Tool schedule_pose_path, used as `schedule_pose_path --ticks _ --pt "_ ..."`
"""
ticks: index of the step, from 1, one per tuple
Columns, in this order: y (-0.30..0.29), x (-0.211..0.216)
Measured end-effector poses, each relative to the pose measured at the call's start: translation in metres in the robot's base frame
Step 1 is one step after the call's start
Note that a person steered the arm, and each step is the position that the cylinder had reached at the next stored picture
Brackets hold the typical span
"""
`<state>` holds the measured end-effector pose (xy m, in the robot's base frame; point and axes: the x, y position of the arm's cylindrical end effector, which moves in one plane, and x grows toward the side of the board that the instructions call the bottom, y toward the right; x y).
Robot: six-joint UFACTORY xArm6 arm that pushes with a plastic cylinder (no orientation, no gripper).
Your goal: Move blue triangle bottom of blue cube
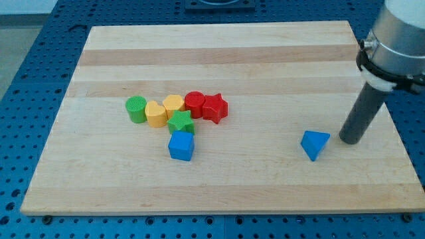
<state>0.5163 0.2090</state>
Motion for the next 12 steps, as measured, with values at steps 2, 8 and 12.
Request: schedule_pose_path --ticks 2,8,12 --pt "-0.055 0.005" --pt "-0.097 -0.009" --pt "-0.121 -0.019"
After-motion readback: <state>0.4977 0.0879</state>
